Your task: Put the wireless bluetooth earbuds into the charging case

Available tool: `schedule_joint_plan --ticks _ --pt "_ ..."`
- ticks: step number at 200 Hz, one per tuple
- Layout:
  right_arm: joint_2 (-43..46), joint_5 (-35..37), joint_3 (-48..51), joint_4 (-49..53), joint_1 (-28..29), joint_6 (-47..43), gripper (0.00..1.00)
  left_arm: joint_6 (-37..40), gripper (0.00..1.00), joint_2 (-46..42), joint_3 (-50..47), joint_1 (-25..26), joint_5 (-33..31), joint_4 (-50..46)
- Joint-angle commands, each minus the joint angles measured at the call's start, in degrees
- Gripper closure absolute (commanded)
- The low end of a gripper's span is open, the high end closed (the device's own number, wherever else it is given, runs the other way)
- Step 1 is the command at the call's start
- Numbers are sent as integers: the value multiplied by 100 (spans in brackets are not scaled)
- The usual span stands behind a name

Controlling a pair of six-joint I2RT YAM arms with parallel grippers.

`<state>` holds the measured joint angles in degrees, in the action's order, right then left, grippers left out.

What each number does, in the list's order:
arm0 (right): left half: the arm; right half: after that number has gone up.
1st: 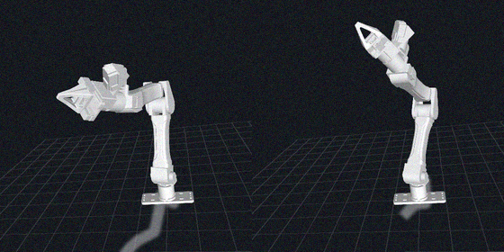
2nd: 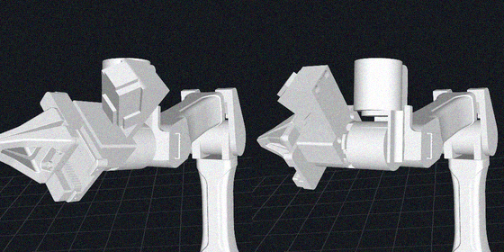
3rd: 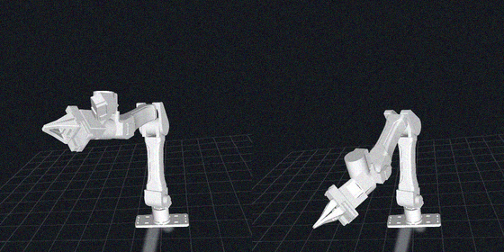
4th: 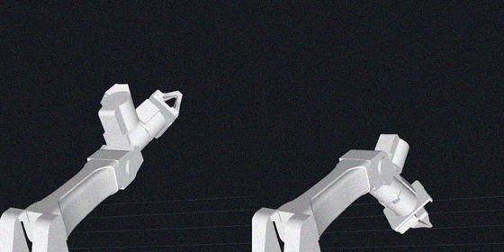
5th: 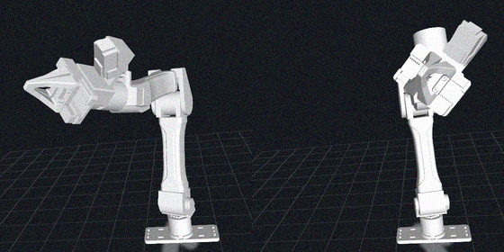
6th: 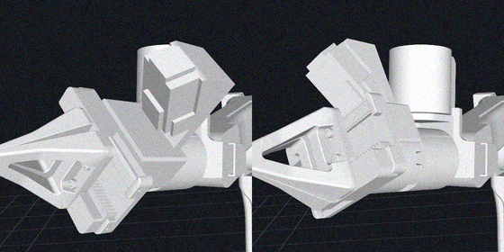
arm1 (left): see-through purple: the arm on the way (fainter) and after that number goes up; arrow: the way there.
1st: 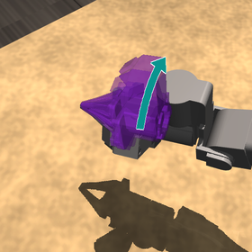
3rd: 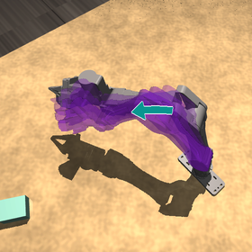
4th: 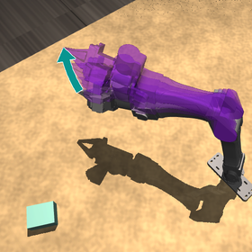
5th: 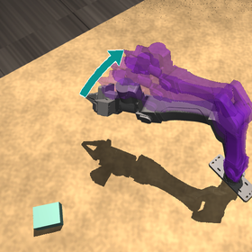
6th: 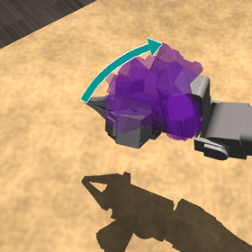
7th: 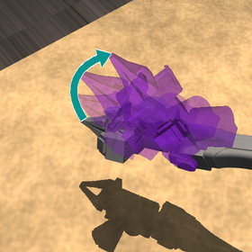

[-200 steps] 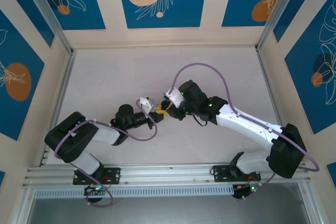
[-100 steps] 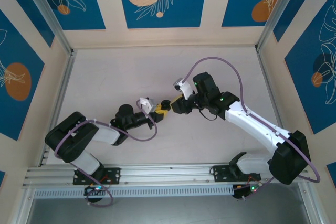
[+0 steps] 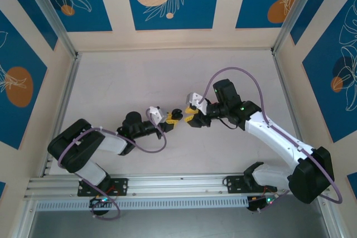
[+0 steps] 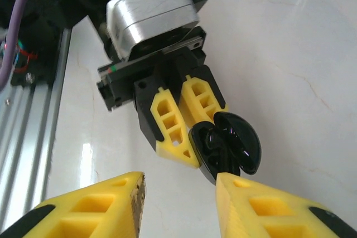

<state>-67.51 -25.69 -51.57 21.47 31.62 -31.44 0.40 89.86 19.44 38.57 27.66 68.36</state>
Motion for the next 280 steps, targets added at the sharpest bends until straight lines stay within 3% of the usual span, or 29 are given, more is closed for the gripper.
schedule_joint_plan --ticks 1,60,165,280 --pt "6 -542 70 -81 -77 -1449 61 390 86 -98 -46 72 216 92" --pt "-559 -286 -336 100 64 -2134 67 783 86 -341 -15 72 167 -407" --pt "-1331 330 -757 162 429 -2461 71 799 86 -330 137 68 170 -624" --pt "-1730 451 -1019 606 485 -2683 73 866 86 -572 217 72 165 -977"
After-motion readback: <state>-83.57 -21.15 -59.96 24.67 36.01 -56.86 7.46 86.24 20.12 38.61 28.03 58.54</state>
